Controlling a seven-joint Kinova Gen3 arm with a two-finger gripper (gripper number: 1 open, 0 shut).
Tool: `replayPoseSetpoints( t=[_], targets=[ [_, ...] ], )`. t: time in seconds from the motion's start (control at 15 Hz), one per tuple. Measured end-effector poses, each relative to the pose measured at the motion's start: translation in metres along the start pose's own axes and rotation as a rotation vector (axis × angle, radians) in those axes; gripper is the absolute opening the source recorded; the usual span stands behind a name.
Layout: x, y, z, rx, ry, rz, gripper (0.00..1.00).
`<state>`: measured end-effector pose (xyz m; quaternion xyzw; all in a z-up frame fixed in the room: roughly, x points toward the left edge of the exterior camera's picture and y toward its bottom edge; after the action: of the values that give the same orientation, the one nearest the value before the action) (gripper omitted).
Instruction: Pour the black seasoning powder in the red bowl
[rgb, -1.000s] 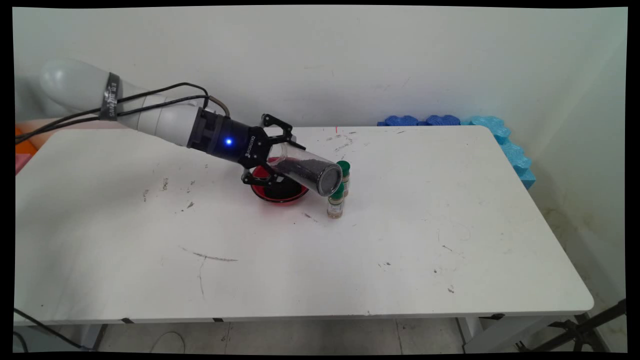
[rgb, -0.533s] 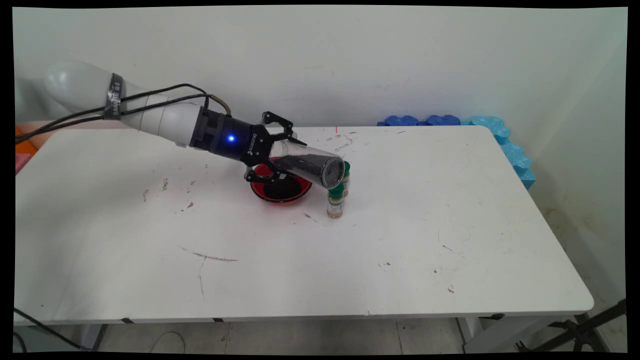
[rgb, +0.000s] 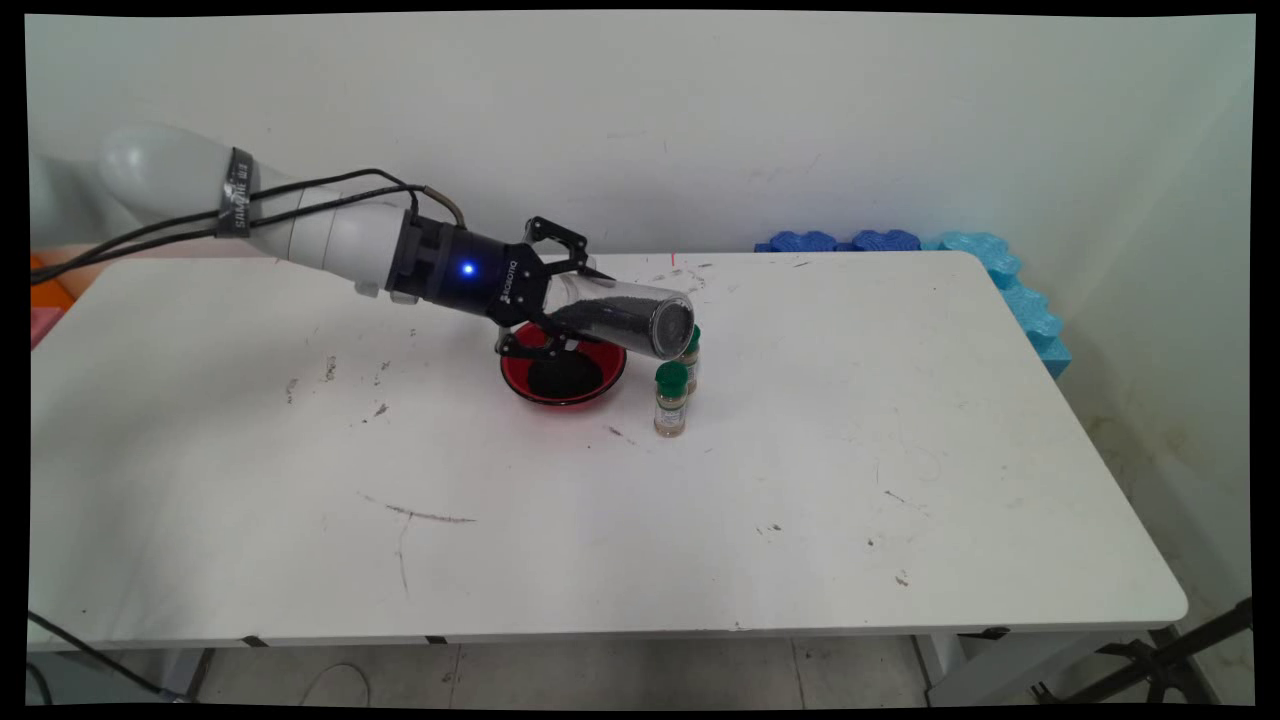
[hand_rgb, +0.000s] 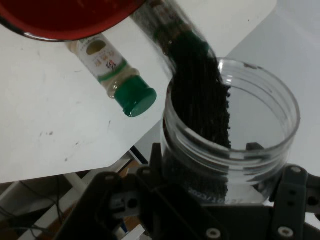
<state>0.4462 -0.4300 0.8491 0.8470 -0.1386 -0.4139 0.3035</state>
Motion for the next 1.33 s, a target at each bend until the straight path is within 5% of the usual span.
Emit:
replayPoseSetpoints(
  t=[1.33],
  targets=[
    [0.0074, 0.0018, 0.0035, -0.012, -0.002, -0.028, 0.0]
  ],
)
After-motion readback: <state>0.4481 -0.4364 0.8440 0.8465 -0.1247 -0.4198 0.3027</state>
